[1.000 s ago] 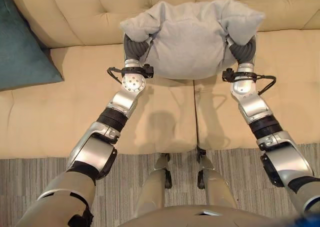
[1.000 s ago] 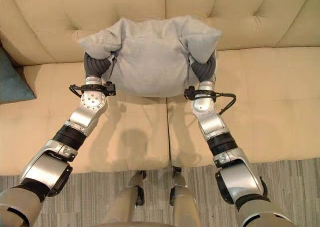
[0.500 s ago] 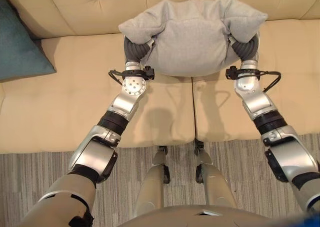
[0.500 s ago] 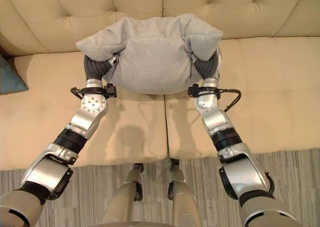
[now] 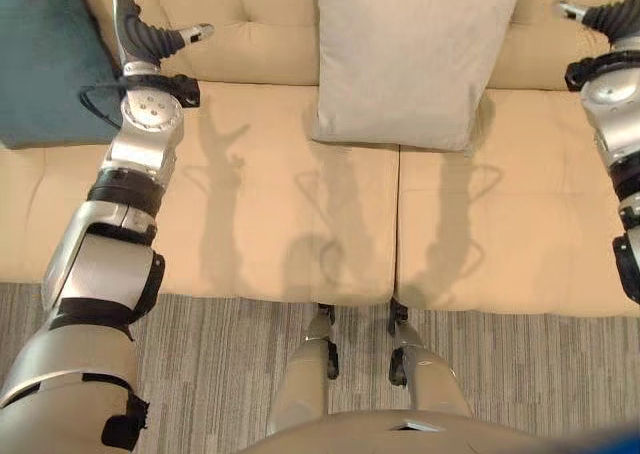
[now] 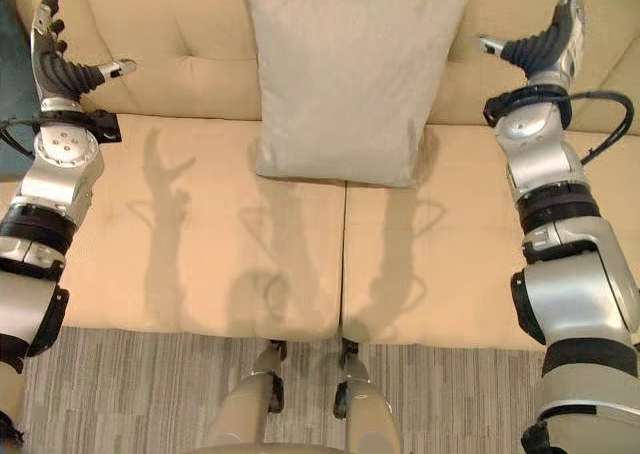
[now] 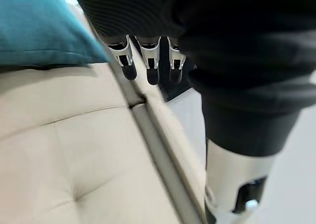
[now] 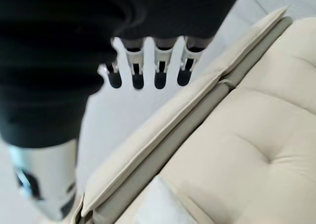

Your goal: Pick up all the scattered cushions and arrange them neatly on the sofa.

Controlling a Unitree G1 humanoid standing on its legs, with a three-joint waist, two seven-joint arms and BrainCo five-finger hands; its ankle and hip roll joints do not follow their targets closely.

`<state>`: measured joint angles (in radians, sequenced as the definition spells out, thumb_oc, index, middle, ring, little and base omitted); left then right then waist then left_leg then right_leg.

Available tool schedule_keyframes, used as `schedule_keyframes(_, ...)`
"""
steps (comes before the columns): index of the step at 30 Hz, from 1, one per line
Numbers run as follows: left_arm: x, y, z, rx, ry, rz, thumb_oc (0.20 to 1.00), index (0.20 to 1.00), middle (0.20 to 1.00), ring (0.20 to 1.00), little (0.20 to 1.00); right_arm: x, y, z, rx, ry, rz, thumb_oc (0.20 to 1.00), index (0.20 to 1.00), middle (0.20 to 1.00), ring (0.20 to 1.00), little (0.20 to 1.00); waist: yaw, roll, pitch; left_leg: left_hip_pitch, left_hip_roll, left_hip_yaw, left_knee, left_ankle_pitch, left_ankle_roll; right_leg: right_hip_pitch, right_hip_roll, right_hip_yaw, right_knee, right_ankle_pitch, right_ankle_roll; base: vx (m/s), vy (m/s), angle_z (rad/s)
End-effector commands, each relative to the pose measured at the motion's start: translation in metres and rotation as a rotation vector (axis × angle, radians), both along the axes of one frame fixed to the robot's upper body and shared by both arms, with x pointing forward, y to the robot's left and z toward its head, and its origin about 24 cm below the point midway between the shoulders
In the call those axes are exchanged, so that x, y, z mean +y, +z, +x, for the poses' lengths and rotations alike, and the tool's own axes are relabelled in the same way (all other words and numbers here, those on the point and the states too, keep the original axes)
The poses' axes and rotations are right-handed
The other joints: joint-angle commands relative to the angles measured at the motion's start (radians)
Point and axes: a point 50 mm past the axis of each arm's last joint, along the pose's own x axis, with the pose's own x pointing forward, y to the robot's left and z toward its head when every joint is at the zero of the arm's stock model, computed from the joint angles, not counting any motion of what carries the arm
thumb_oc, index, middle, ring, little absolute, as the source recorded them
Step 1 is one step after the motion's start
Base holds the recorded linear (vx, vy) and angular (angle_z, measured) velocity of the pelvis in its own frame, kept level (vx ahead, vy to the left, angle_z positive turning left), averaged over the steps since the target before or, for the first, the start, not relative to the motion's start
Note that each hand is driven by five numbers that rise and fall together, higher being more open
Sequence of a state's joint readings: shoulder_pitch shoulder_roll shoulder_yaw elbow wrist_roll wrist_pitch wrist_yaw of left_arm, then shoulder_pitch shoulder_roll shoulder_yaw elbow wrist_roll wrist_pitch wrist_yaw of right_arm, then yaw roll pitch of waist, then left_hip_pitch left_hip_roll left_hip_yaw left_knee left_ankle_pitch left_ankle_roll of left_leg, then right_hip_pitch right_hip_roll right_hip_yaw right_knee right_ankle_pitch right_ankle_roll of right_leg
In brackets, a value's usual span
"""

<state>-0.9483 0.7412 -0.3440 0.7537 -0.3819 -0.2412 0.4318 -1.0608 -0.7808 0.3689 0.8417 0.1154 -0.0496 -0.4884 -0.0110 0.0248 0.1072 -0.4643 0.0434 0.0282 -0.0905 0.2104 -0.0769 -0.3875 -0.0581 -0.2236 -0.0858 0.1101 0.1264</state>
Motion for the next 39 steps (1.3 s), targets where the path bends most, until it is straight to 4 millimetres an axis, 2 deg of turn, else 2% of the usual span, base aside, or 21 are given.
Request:
schedule_keyframes(1,0.001,-0.014,-0.015,-0.047,-0.037,0.031,1.000,1.000,1.000,1.000,1.000,-0.005,-0.029,-0.012,0.015,0.031,-0.012,1.000,1.000,1.000,1.000,1.000,0.014,-0.067,-0.092,0.060,-0.010,0.044,0.003,-0.083,-0.069,-0.037,-0.064,0.005,-0.001,0.033,0.102,0.09,-0.002,0.08)
schedule_keyframes(2,-0.001,-0.038,-0.030,-0.053,-0.072,-0.015,1.000,1.000,1.000,1.000,1.000,-0.004,-0.049,-0.024,0.021,0.059,-0.018,1.000,1.000,1.000,1.000,1.000,0.015,-0.069,-0.100,0.089,-0.003,0.045,0.003,-0.098,-0.068,-0.010,-0.063,0.002,-0.001,0.019,0.099,0.10,-0.005,0.06)
schedule_keyframes(3,-0.005,-0.052,-0.038,-0.047,-0.092,-0.054,1.000,1.000,1.000,1.000,1.000,-0.003,-0.066,-0.030,0.040,0.070,0.000,1.000,1.000,1.000,1.000,1.000,0.014,-0.070,-0.107,0.102,-0.001,0.045,0.003,-0.103,-0.067,0.005,-0.064,0.001,-0.001,0.014,0.098,0.10,-0.003,0.04)
schedule_keyframes(6,-0.009,-0.081,-0.062,-0.030,-0.124,-0.120,1.000,1.000,1.000,1.000,1.000,0.001,-0.104,-0.053,0.085,0.108,0.029,1.000,1.000,1.000,1.000,1.000,0.016,-0.075,-0.126,0.136,0.006,0.048,0.003,-0.110,-0.063,0.042,-0.070,-0.001,-0.001,0.002,0.093,0.06,0.001,0.00)
schedule_keyframes(8,-0.005,-0.115,-0.090,0.035,-0.120,-0.178,1.000,1.000,1.000,1.000,1.000,0.002,-0.142,-0.077,0.167,0.124,0.064,1.000,1.000,1.000,1.000,1.000,0.017,-0.073,-0.134,0.179,0.013,0.053,0.003,-0.122,-0.056,0.084,-0.075,-0.003,-0.001,-0.011,0.090,0.07,0.002,0.03)
schedule_keyframes(11,0.003,-0.149,-0.115,0.161,-0.086,-0.202,1.000,1.000,1.000,1.000,1.000,-0.003,-0.176,-0.102,0.277,0.115,0.085,1.000,1.000,1.000,1.000,1.000,0.020,-0.070,-0.143,0.229,0.016,0.058,0.003,-0.133,-0.048,0.134,-0.074,-0.005,-0.001,-0.026,0.085,0.04,0.003,-0.07)
schedule_keyframes(13,0.010,-0.205,-0.144,0.407,-0.040,-0.240,1.000,1.000,1.000,1.000,1.000,-0.006,-0.222,-0.129,0.447,0.100,0.147,1.000,1.000,1.000,1.000,1.000,0.021,-0.064,-0.144,0.283,0.017,0.064,0.003,-0.143,-0.038,0.190,-0.071,-0.008,-0.001,-0.039,0.079,0.00,0.013,-0.08)
schedule_keyframes(15,0.010,-0.239,-0.162,0.551,-0.020,-0.300,1.000,1.000,1.000,1.000,1.000,-0.006,-0.244,-0.140,0.538,0.089,0.175,1.000,1.000,1.000,1.000,1.000,0.021,-0.063,-0.144,0.312,0.018,0.070,0.003,-0.150,-0.032,0.218,-0.071,-0.009,-0.001,-0.044,0.078,-0.03,0.000,-0.12)
schedule_keyframes(16,0.010,-0.270,-0.180,0.701,0.007,-0.332,1.000,1.000,1.000,1.000,1.000,-0.003,-0.266,-0.150,0.628,0.090,0.205,1.000,1.000,1.000,1.000,1.000,0.019,-0.062,-0.142,0.336,0.020,0.078,0.003,-0.156,-0.025,0.244,-0.067,-0.008,-0.001,-0.052,0.076,-0.05,-0.009,-0.14)
schedule_keyframes(17,0.008,-0.293,-0.193,0.827,0.005,-0.320,1.000,1.000,1.000,1.000,1.000,-0.001,-0.284,-0.157,0.708,0.088,0.216,1.000,1.000,1.000,1.000,1.000,0.017,-0.060,-0.140,0.356,0.022,0.085,0.003,-0.160,-0.023,0.265,-0.064,-0.007,-0.001,-0.058,0.075,-0.07,-0.010,-0.12)
schedule_keyframes(19,0.005,-0.328,-0.217,1.038,0.028,-0.296,1.000,1.000,1.000,1.000,1.000,0.004,-0.315,-0.172,0.858,0.080,0.238,1.000,1.000,1.000,1.000,1.000,0.010,-0.060,-0.140,0.380,0.021,0.092,0.003,-0.164,-0.022,0.287,-0.059,0.001,-0.001,-0.063,0.071,-0.05,-0.015,-0.11)
schedule_keyframes(20,0.005,-0.328,-0.216,1.037,0.028,-0.296,1.000,1.000,1.000,1.000,1.000,0.004,-0.315,-0.172,0.857,0.080,0.237,1.000,1.000,1.000,1.000,1.000,0.011,-0.060,-0.136,0.384,0.021,0.093,0.003,-0.165,-0.022,0.290,-0.059,0.002,-0.001,-0.063,0.071,-0.04,-0.025,-0.10)
schedule_keyframes(22,0.001,-0.365,-0.251,1.268,0.103,-0.315,1.000,1.000,1.000,1.000,1.000,0.009,-0.348,-0.193,1.020,0.044,0.284,1.000,1.000,1.000,1.000,1.000,0.004,-0.063,-0.137,0.409,0.023,0.101,0.003,-0.170,-0.021,0.311,-0.052,0.012,-0.001,-0.069,0.067,-0.03,-0.030,-0.16)
schedule_keyframes(24,-0.002,-0.380,-0.272,1.397,0.130,-0.307,1.000,1.000,1.000,1.000,1.000,0.010,-0.369,-0.214,1.139,0.004,0.322,1.000,1.000,1.000,1.000,1.000,0.002,-0.063,-0.133,0.433,0.023,0.109,0.003,-0.178,-0.022,0.331,-0.049,0.016,-0.001,-0.074,0.065,0.00,-0.046,-0.23)
schedule_keyframes(30,-0.006,-0.392,-0.293,1.541,0.136,-0.247,1.000,1.000,1.000,1.000,1.000,0.014,-0.400,-0.262,1.348,-0.091,0.396,1.000,1.000,1.000,1.000,1.000,-0.005,-0.061,-0.109,0.457,0.035,0.107,0.003,-0.183,-0.025,0.356,-0.033,0.018,-0.001,-0.092,0.055,-0.01,-0.078,-0.04)
schedule_keyframes(36,-0.011,-0.393,-0.290,1.557,0.112,-0.217,1.000,1.000,1.000,1.000,1.000,0.017,-0.407,-0.275,1.390,-0.129,0.439,1.000,1.000,1.000,1.000,1.000,-0.010,-0.062,-0.095,0.447,0.046,0.089,0.025,-0.187,-0.025,0.351,-0.021,0.024,-0.001,-0.096,0.048,-0.05,-0.071,0.02)
schedule_keyframes(38,-0.018,-0.391,-0.275,1.517,0.082,-0.215,1.000,1.000,1.000,1.000,1.000,0.013,-0.404,-0.271,1.364,-0.155,0.448,1.000,1.000,1.000,1.000,1.000,0.001,-0.073,-0.060,0.377,0.019,-0.007,0.140,-0.228,-0.019,0.335,-0.027,0.043,-0.001,-0.082,0.040,-0.23,-0.015,0.08)
schedule_keyframes(39,-0.025,-0.391,-0.267,1.495,0.060,-0.228,1.000,1.000,1.000,1.000,1.000,0.008,-0.402,-0.269,1.360,-0.168,0.433,1.000,1.000,1.000,1.000,1.000,0.006,-0.081,-0.052,0.341,-0.029,-0.108,0.204,-0.283,-0.013,0.313,-0.031,0.058,-0.001,-0.068,0.038,-0.25,0.074,0.00)
